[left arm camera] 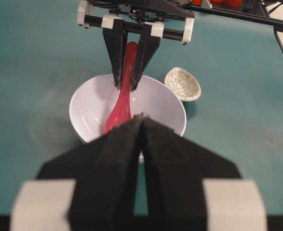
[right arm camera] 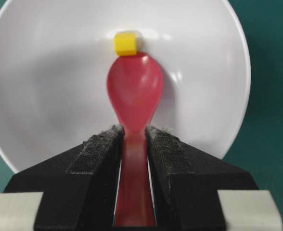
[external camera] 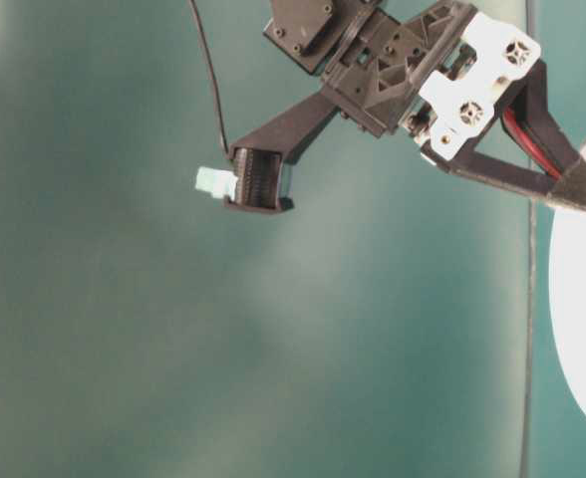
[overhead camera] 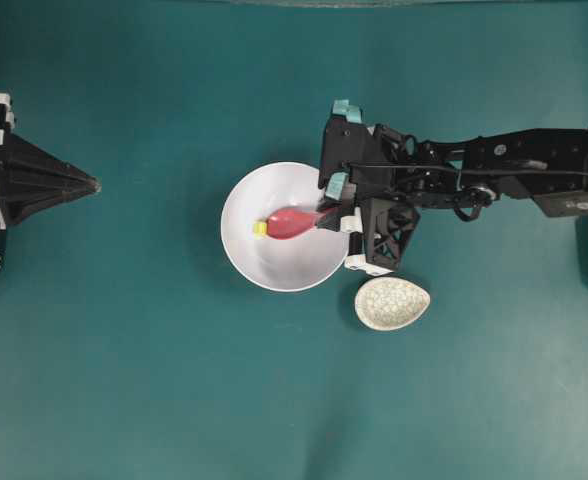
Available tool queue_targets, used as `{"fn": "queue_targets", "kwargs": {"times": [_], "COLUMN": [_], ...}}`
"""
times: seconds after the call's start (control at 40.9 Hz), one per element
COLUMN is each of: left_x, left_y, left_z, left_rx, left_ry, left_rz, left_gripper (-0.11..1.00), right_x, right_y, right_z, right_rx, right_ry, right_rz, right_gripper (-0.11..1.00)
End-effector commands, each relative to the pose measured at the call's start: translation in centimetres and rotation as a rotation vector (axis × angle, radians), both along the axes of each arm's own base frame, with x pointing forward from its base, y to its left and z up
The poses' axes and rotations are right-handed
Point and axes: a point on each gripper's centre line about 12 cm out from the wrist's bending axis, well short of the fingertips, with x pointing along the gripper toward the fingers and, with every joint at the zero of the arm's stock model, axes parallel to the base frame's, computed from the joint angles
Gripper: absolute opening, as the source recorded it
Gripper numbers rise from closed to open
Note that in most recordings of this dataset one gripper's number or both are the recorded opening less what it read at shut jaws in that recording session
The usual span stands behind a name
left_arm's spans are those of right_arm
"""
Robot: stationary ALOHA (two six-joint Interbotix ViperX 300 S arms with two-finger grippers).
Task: Scoop the yellow hexagonal prism block from the bowl with a spoon using the right arm.
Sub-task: 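Push the spoon under the yellow block along the bowl bottom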
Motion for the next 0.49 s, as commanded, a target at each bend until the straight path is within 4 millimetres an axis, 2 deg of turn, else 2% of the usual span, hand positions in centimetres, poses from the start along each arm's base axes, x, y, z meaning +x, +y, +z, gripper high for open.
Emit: {"fn": "queue_targets", "kwargs": {"times": [0.0,0.464], "left_x": [0.14,0.14], "left_y": [0.06,0.06], "left_z": [0.52,0.52], "left_rx": [0.001,0.001], "left_ry": [-0.015,-0.015], "left_rz": [0.003,0.003], "left_gripper": [-0.01,-0.01], "right_x": [0.78,1.06], "right_y": [-0.15,0.22], "right_z": [1.23,0.94], "right_rx": [0.004,0.018], "right_ry": [-0.045,-0.039], "right_rz": [-0.011,-0.012], "right_gripper": [0.25,0.25]}}
